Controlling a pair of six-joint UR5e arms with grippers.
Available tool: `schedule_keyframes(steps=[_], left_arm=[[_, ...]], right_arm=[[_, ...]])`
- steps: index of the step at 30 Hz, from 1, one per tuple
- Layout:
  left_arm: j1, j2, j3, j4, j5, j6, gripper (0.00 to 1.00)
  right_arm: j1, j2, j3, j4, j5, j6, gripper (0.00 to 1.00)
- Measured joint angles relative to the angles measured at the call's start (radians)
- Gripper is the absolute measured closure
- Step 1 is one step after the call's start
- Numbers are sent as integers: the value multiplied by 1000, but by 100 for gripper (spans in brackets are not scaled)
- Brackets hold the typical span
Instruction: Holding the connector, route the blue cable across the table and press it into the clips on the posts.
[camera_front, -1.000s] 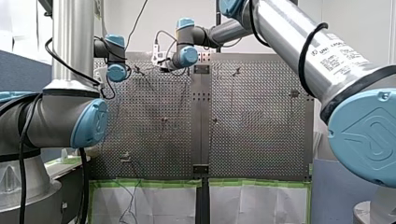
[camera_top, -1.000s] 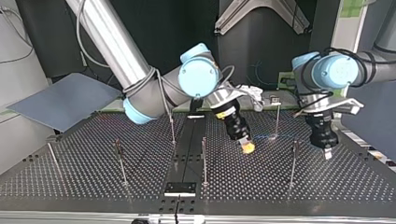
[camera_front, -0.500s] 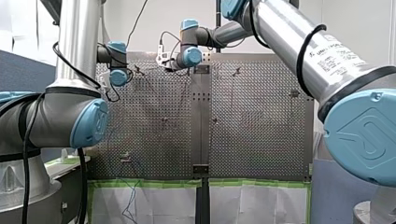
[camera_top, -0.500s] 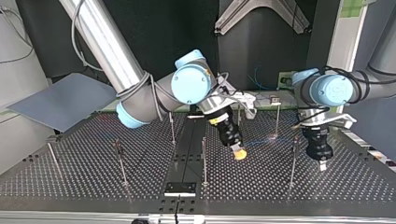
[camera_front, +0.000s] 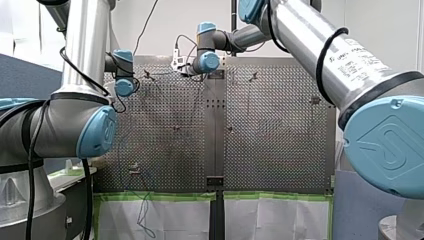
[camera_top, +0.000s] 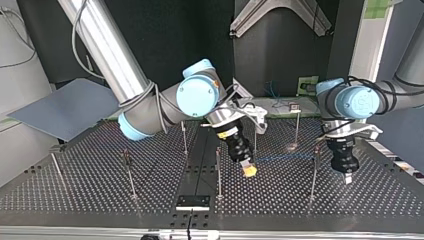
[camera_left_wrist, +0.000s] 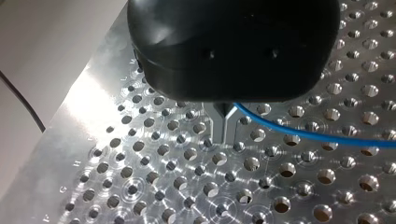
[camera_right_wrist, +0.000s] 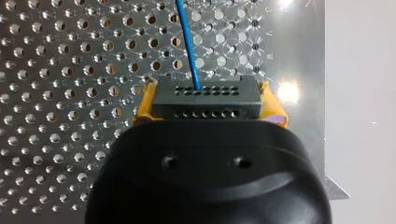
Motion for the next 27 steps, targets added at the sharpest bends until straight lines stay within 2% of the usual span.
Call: schedule_keyframes(steps=[7,8,9,11,12,13,14,15,16,22,27], left_arm=[[7,1,0,-36,-9,-51,100],[8,2,-1,-42,-12,-58,93],[8,3,-1,-49,-15,-65,93],[7,7,-1,-64,-21,-82,48],[7,8,-1,-71,-25,-89,48],[6,10,-1,-81,-31,-94,30],[5,11,-1,-88,-36,-94,7],[5,14,-1,-95,-42,-93,7],[4,19,-1,-104,-51,-89,0],[-1,60,-2,-158,-101,-54,0],[-3,101,-23,-199,-95,-48,0]], right_arm=[[-7,0,-3,1,-1,0,100],[-8,0,-4,1,0,-1,100],[-8,0,-6,1,0,-1,100],[-8,0,-9,1,1,-3,100],[-8,0,-11,1,1,-3,100],[-8,0,-13,1,2,-4,100],[-8,0,-14,1,3,-4,100],[-8,0,-15,1,3,-4,100],[-8,0,-17,1,4,-4,100],[-6,0,-21,3,6,-7,100],[-1,0,-21,5,13,-7,100]])
